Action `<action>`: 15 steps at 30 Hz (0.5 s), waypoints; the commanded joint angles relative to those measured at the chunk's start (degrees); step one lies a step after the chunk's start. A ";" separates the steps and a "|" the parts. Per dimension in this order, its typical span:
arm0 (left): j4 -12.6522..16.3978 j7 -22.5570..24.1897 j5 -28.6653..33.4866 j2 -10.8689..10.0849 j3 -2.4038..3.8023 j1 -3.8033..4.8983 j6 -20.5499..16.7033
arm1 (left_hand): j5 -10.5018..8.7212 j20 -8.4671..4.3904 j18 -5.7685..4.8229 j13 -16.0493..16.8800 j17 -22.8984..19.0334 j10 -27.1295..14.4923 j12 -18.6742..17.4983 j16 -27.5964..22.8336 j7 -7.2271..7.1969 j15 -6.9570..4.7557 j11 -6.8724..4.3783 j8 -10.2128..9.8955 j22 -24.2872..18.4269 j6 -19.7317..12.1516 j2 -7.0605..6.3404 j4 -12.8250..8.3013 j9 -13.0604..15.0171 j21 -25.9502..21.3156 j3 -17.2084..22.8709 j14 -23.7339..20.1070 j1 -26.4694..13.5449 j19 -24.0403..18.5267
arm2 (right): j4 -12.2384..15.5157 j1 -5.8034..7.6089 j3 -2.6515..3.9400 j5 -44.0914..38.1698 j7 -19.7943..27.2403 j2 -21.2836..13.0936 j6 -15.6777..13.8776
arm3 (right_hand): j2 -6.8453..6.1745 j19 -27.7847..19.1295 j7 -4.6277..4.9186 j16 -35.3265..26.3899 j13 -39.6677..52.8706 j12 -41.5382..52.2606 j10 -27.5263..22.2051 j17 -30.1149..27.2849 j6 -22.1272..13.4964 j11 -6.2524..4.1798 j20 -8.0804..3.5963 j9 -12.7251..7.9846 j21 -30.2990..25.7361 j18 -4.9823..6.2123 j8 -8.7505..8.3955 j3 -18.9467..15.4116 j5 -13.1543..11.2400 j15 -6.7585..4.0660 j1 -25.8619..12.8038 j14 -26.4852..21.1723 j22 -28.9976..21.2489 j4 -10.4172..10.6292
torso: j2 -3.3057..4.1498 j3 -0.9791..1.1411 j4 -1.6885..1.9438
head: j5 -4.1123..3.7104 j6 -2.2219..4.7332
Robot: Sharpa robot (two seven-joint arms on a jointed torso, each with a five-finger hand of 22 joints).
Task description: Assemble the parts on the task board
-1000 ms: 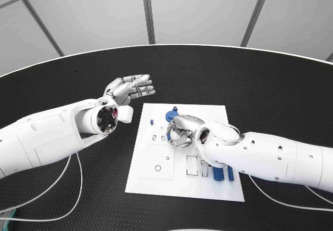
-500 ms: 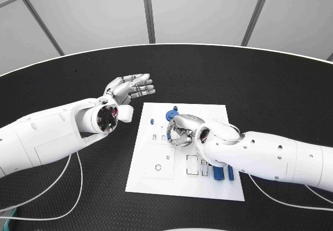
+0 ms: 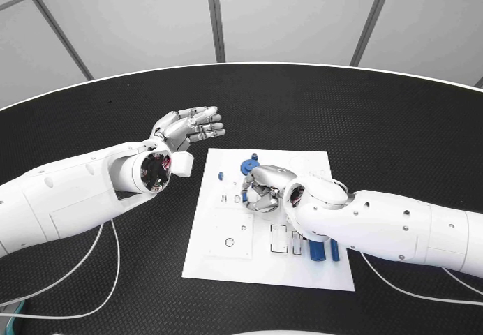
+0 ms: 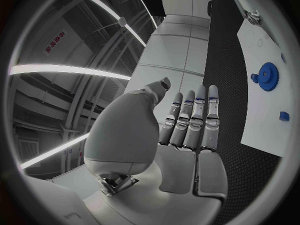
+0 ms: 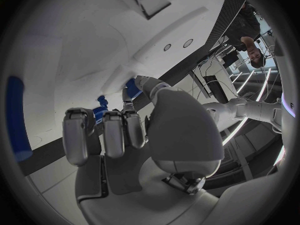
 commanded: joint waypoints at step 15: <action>-0.04 -0.09 0.00 -0.02 0.00 0.00 0.07 | 0.07 0.15 1.13 0.01 0.06 -0.07 -0.41 -0.25 2.71 0.15 0.18 -0.23 -0.07 -0.50 0.02 -0.13 -0.10 -0.01 0.20 -0.44 -0.62 -0.37 | -0.10 0.01 0.00 0.00 0.09 0.02 -0.08 | -1.79 4.65 1.22 0.28 10.42 -1.98 1.33 15.10 -3.50 1.42 1.12 -1.02 -0.76 -0.50 -2.14 -0.31 -0.76 1.33 -1.68 6.03 12.75 0.00 | -0.03 -0.02 -0.01 | -0.01 -0.08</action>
